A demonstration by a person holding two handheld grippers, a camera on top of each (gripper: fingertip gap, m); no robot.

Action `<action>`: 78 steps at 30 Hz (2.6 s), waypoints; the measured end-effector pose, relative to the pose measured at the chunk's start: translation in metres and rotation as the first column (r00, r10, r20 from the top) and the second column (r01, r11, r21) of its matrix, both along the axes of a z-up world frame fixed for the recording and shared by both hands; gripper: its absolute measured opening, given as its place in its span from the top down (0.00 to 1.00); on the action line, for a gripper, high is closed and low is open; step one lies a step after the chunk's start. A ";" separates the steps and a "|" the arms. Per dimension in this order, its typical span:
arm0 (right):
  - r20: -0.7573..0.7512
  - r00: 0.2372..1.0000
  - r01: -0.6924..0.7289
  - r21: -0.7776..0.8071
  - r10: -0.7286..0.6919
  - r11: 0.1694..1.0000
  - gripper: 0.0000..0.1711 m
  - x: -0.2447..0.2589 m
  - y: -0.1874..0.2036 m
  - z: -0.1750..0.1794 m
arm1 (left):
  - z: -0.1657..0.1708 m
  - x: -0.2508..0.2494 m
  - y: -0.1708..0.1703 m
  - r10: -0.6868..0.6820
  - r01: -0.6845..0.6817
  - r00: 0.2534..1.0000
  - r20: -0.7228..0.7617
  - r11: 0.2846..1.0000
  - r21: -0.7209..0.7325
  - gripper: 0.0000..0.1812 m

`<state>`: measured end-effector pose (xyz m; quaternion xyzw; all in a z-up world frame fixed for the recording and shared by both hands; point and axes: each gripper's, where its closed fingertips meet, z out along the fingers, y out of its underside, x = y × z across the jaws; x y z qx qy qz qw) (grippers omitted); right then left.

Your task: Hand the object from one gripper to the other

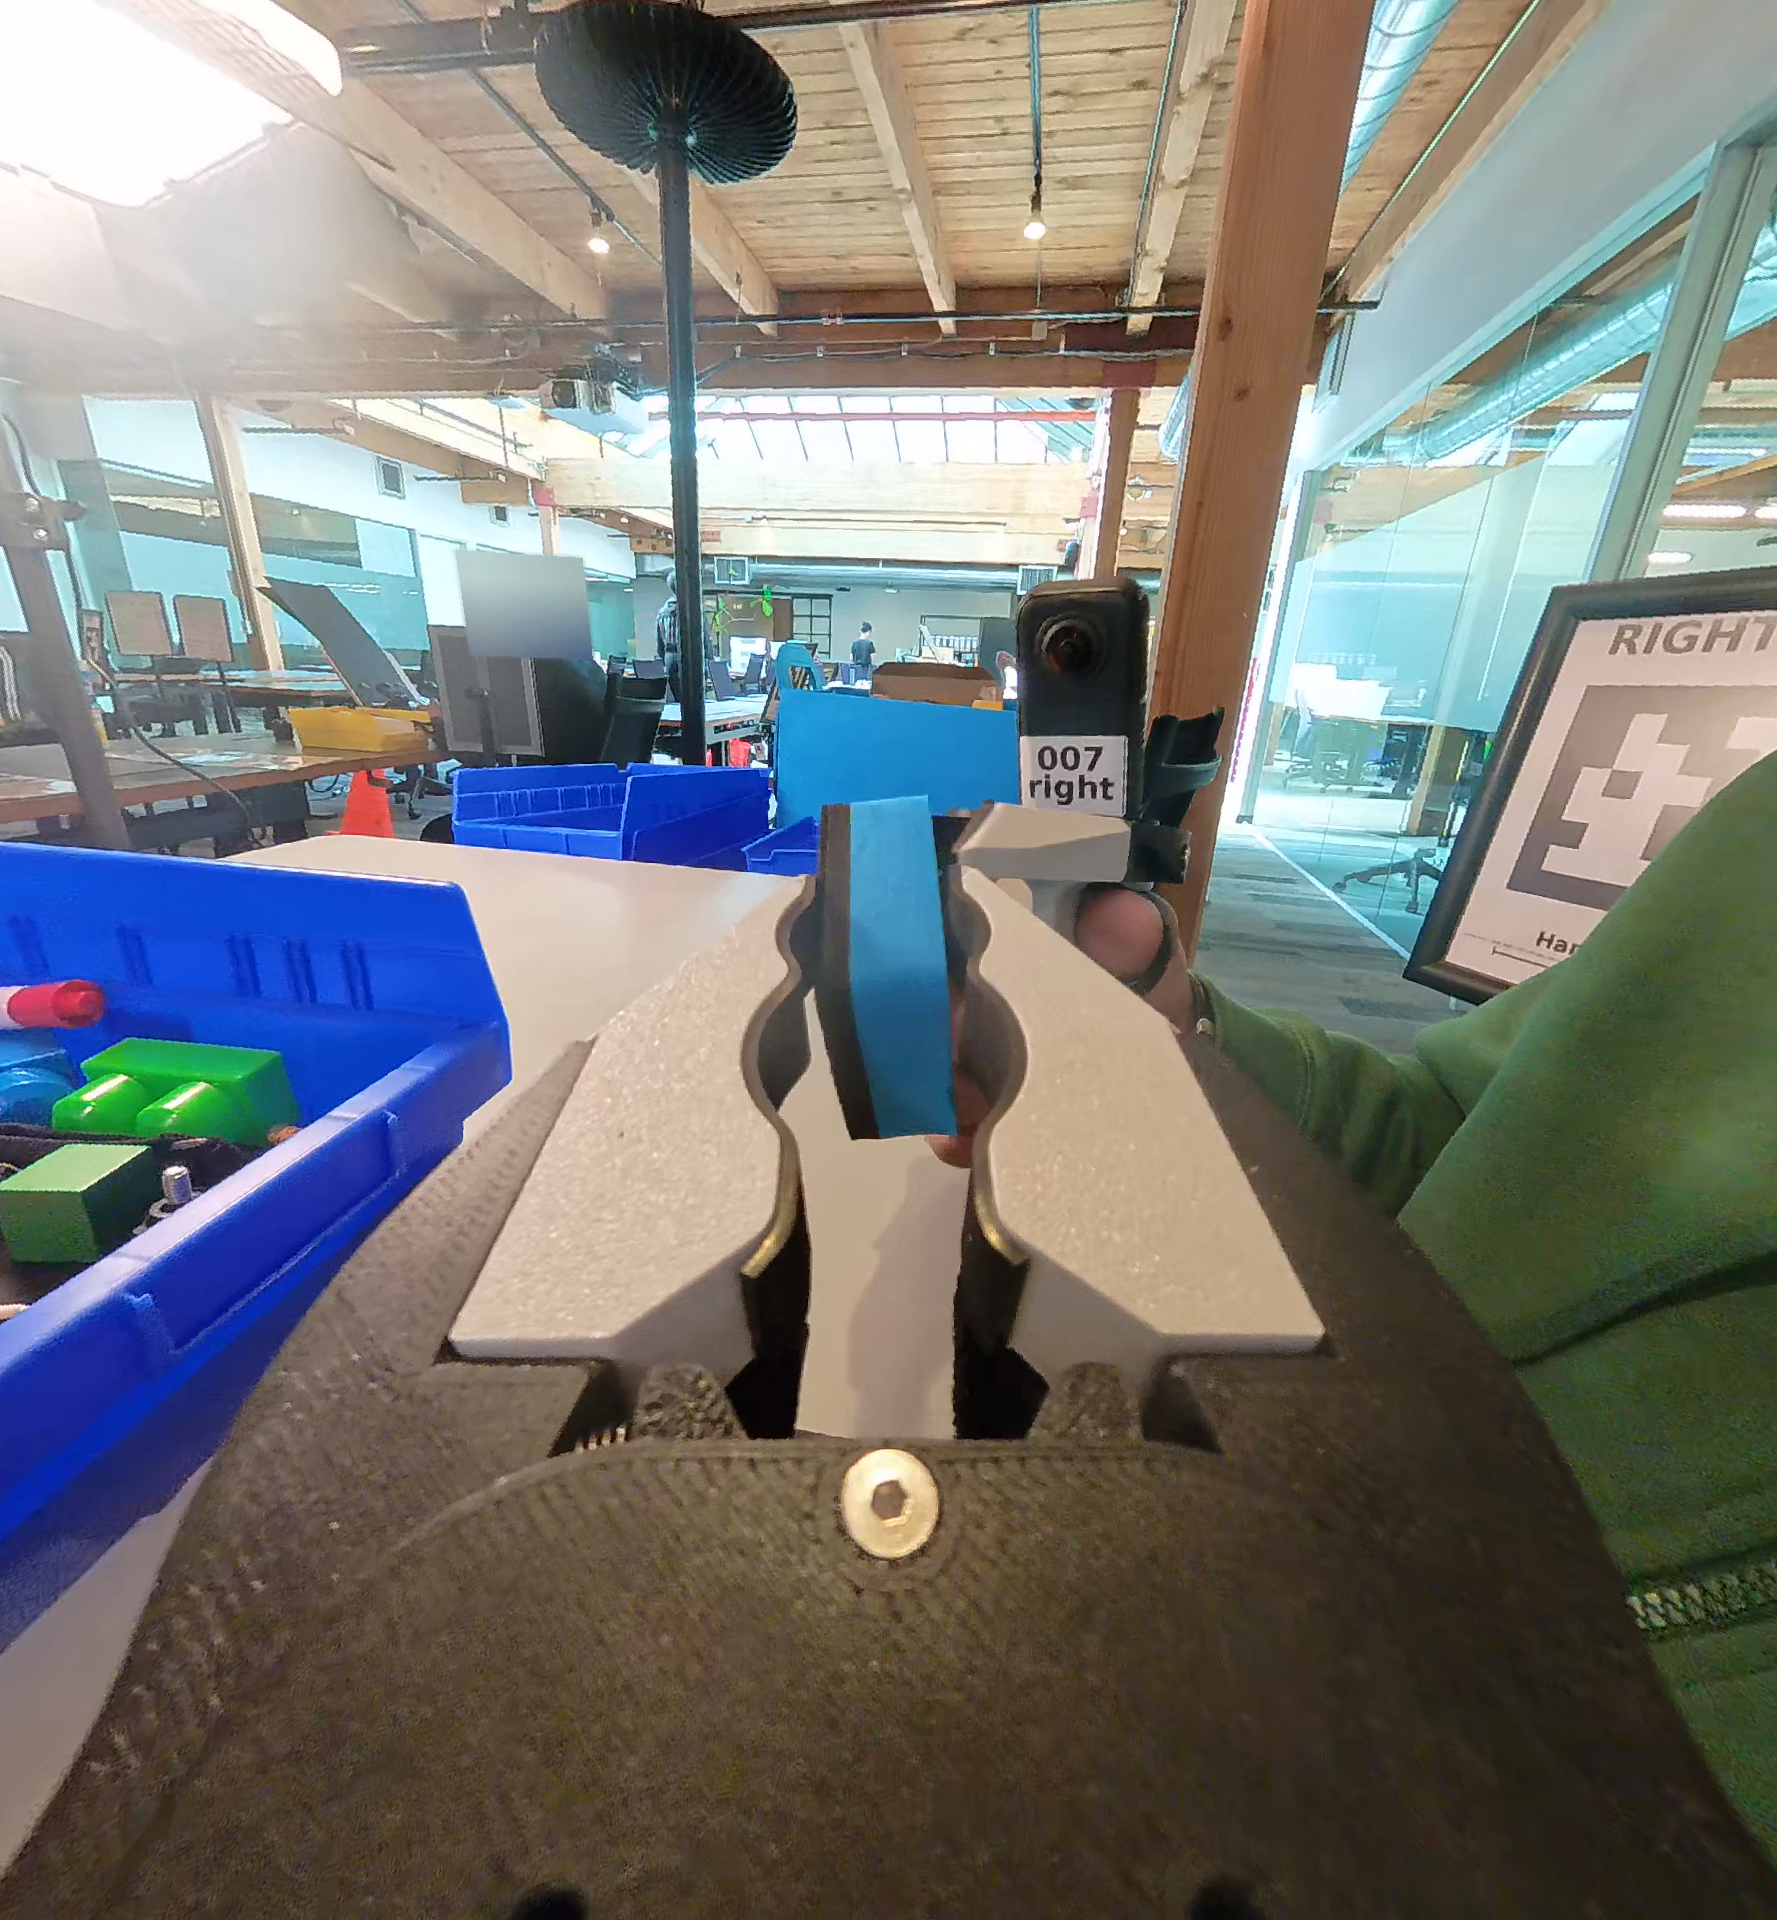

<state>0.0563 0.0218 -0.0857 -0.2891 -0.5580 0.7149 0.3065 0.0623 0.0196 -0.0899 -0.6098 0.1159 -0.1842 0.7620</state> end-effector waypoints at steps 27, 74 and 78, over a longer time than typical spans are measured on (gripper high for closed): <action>0.053 0.998 -0.045 0.013 0.044 0.999 0.82 -0.001 -0.008 -0.009 | 0.013 -0.004 -0.007 -0.044 0.039 0.995 0.085 0.998 0.056 0.88; 0.034 0.999 0.008 0.045 -0.010 0.999 0.84 -0.004 -0.003 -0.009 | 0.011 -0.005 -0.005 -0.050 0.045 0.990 0.130 0.998 0.041 0.87; 0.016 1.000 0.023 0.024 -0.024 0.999 0.84 -0.004 0.001 -0.004 | 0.009 -0.006 -0.003 -0.044 0.040 0.990 0.132 0.999 0.028 0.83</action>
